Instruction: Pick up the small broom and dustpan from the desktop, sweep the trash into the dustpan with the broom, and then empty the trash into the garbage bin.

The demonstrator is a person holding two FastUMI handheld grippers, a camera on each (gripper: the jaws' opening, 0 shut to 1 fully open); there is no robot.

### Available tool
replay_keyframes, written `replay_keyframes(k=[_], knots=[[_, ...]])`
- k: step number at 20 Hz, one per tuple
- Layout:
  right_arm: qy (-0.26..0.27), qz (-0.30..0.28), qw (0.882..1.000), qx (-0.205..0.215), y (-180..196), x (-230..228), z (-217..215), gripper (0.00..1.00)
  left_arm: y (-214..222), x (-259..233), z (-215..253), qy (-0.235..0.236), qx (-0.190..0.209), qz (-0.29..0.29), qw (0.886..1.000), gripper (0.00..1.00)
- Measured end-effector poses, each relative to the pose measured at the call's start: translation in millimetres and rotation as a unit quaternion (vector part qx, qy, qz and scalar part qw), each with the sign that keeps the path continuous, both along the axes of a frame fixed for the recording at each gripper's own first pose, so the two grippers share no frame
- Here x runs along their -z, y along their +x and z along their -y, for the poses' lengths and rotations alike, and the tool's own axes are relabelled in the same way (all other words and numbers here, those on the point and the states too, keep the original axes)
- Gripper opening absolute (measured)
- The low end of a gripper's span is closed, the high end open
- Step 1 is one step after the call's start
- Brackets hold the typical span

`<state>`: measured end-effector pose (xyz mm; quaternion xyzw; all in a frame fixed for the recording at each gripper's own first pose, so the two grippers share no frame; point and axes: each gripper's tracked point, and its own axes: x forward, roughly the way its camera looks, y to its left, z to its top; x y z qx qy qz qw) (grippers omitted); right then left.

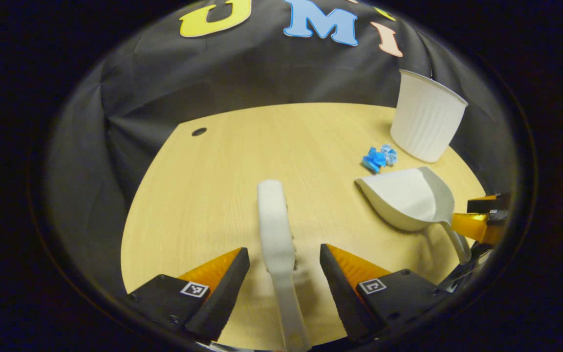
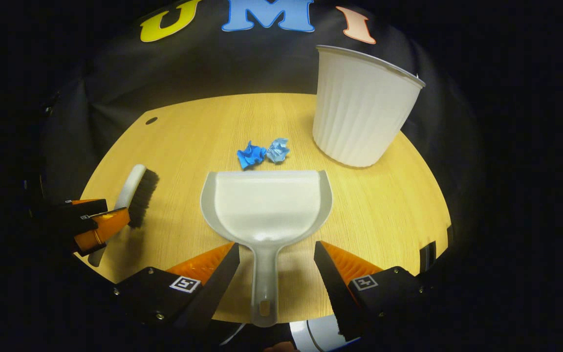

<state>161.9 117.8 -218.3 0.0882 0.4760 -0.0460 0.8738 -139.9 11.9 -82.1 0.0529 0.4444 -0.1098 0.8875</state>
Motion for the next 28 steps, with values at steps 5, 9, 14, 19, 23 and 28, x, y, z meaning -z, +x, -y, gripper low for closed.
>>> replay_keyframes(k=[5, 9, 14, 19, 23, 28], knots=[[0.007, -0.046, 0.998, -0.031, -5.3, 27.2, -10.5, 0.96, -13.2, 6.3, 1.5, 0.004, 0.0, -0.044, 0.999, 0.95], [0.01, -0.067, 0.997, -0.045, 3.8, 47.4, -10.5, 0.97, -15.8, 15.1, 3.2, 0.011, -0.009, -0.066, 0.998, 0.96], [0.021, -0.073, 0.996, -0.056, 15.1, 55.8, -4.7, 0.91, -13.9, 20.5, 1.9, 0.025, -0.021, -0.079, 0.996, 0.91], [0.025, -0.069, 0.995, -0.069, 20.6, 58.7, -1.0, 0.65, -8.5, 22.3, -3.4, 0.046, -0.022, -0.084, 0.995, 0.71], [0.027, -0.059, 0.995, -0.08, 22.6, 64.7, -0.5, 0.49, -4.4, 22.2, -5.1, 0.052, -0.013, -0.085, 0.995, 0.53], [0.033, -0.063, 0.992, -0.101, 23.3, 63.3, 5.3, 0.35, 6.0, 22.3, -2.3, 0.054, 0.003, -0.083, 0.995, 0.46]])
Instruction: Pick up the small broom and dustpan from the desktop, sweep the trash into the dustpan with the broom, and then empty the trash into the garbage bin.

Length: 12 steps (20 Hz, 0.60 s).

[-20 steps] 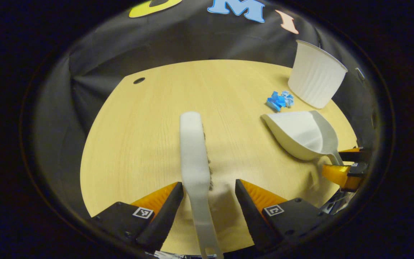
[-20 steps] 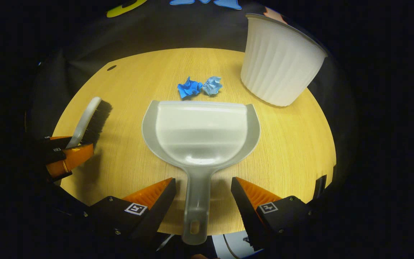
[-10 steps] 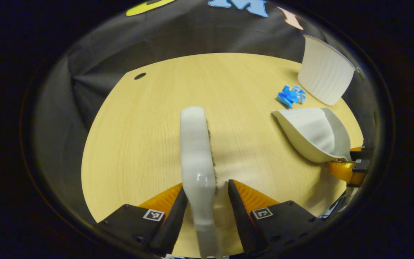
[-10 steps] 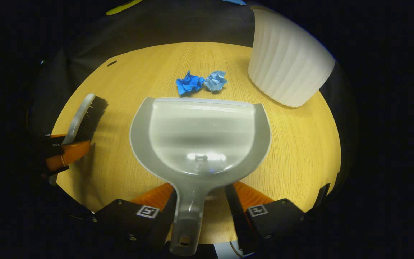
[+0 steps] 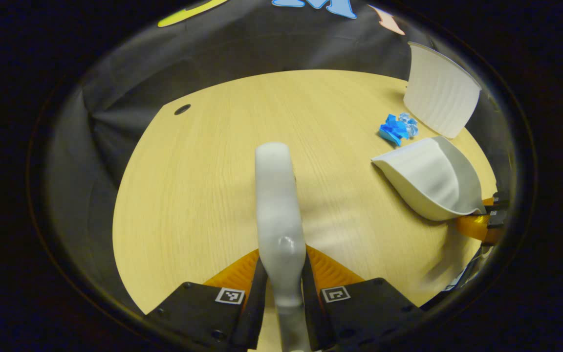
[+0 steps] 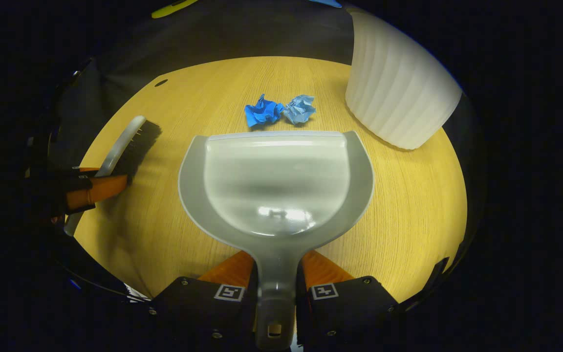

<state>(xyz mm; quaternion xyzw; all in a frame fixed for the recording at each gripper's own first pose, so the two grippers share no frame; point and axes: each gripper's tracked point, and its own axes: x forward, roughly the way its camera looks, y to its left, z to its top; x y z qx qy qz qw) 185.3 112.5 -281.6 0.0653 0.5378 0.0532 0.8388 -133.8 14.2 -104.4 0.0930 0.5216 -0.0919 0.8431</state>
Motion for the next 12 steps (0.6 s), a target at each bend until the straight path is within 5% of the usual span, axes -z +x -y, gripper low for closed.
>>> replay_keyframes(k=[12], knots=[[-0.005, 0.013, 0.995, -0.095, 0.5, 4.0, 50.0, 0.35, 72.5, 0.6, 61.8, -0.002, 0.088, 0.018, 0.996, 0.41]])
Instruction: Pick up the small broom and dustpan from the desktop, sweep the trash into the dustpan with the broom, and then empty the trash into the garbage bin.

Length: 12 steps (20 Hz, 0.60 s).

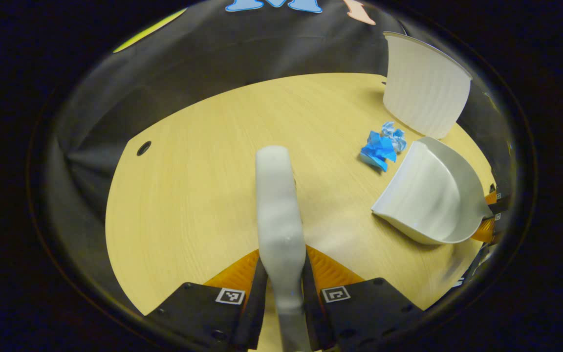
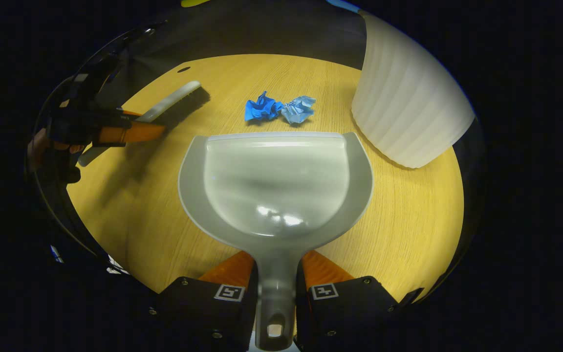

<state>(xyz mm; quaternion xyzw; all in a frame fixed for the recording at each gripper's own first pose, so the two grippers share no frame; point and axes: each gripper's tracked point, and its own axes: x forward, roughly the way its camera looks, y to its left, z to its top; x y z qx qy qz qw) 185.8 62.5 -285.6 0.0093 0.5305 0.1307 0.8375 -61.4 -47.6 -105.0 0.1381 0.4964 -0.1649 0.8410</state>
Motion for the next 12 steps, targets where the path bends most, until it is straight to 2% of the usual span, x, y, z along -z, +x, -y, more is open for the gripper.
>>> replay_keyframes(k=[1, 5, 12], knots=[[-0.001, 0.0, 1.0, -0.009, 0.6, 1.4, 3.8, 0.35, 7.4, 0.0, 7.0, -0.004, 0.003, -0.001, 1.0, 0.43], [-0.002, -0.001, 0.999, -0.043, 2.9, 0.5, 18.1, 0.35, 33.1, 4.5, 33.8, -0.014, 0.01, -0.007, 1.0, 0.4], [-0.001, -0.002, 0.998, -0.07, 9.3, 0.6, 32.9, 0.35, 61.9, 7.6, 80.5, -0.012, 0.062, -0.027, 0.998, 0.44]])
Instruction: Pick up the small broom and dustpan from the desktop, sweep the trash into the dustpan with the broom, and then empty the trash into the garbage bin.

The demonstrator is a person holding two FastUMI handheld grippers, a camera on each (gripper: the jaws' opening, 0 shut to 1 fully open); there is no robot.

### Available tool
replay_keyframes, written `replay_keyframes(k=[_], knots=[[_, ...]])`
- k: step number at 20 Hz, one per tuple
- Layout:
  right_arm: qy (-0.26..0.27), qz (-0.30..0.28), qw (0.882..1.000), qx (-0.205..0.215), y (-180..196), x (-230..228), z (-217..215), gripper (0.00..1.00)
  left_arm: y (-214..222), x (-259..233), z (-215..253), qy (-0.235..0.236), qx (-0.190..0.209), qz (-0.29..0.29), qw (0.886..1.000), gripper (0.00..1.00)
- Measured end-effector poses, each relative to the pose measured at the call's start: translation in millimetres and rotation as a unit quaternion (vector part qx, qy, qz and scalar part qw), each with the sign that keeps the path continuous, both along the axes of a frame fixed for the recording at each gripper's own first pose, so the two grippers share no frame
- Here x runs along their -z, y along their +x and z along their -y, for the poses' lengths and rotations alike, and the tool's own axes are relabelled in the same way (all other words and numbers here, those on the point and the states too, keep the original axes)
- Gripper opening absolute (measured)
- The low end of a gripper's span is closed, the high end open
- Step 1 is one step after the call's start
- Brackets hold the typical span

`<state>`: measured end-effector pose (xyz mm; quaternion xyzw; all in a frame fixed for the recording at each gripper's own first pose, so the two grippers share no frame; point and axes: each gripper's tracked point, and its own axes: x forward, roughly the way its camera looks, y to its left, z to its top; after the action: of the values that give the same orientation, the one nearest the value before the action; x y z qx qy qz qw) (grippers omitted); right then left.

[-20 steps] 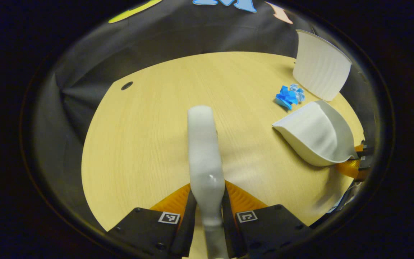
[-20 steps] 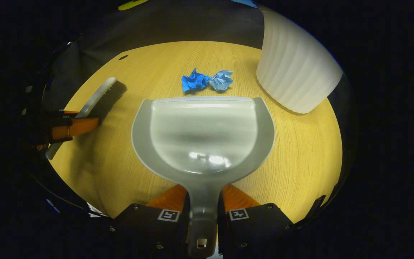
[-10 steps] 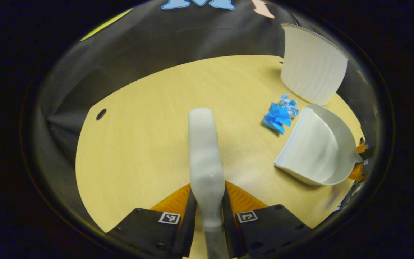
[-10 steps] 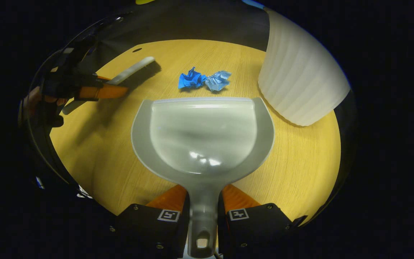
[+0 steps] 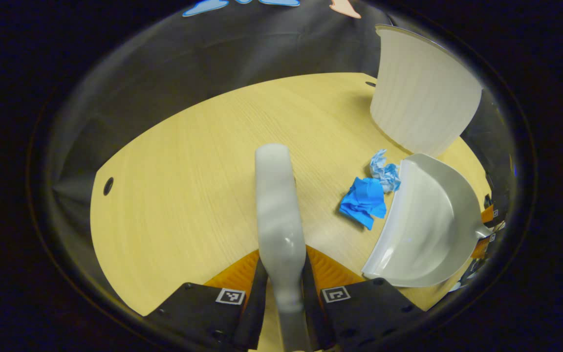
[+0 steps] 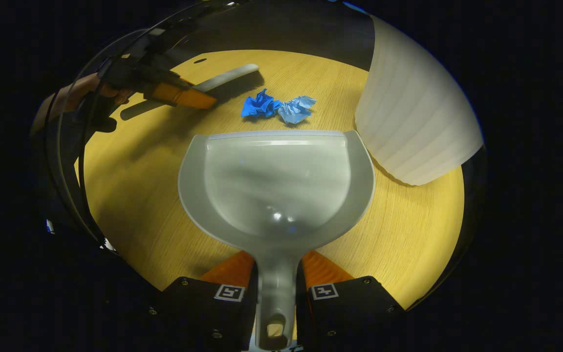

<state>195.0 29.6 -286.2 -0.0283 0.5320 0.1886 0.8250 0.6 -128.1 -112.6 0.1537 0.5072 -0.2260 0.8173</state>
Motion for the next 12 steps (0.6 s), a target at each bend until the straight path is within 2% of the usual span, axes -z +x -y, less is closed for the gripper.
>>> replay_keyframes(k=[2, 3, 6, 12], knots=[[0.003, 0.001, 1.0, -0.008, 0.3, 0.1, 3.1, 0.35, 6.9, 0.8, 11.0, 0.009, 0.028, -0.002, 1.0, 0.46], [0.002, 0.003, 1.0, -0.013, 1.1, 0.7, 5.2, 0.35, 10.2, 1.5, 17.6, 0.011, 0.044, -0.004, 0.999, 0.41], [0.004, 0.004, 1.0, -0.023, 2.6, 3.4, 11.0, 0.35, 15.9, 5.9, 37.7, 0.022, 0.09, -0.009, 0.996, 0.43], [0.014, -0.003, 1.0, -0.022, 9.7, 2.4, -6.2, 0.35, 7.0, -9.2, 58.4, 0.013, 0.164, -0.026, 0.986, 0.41]])
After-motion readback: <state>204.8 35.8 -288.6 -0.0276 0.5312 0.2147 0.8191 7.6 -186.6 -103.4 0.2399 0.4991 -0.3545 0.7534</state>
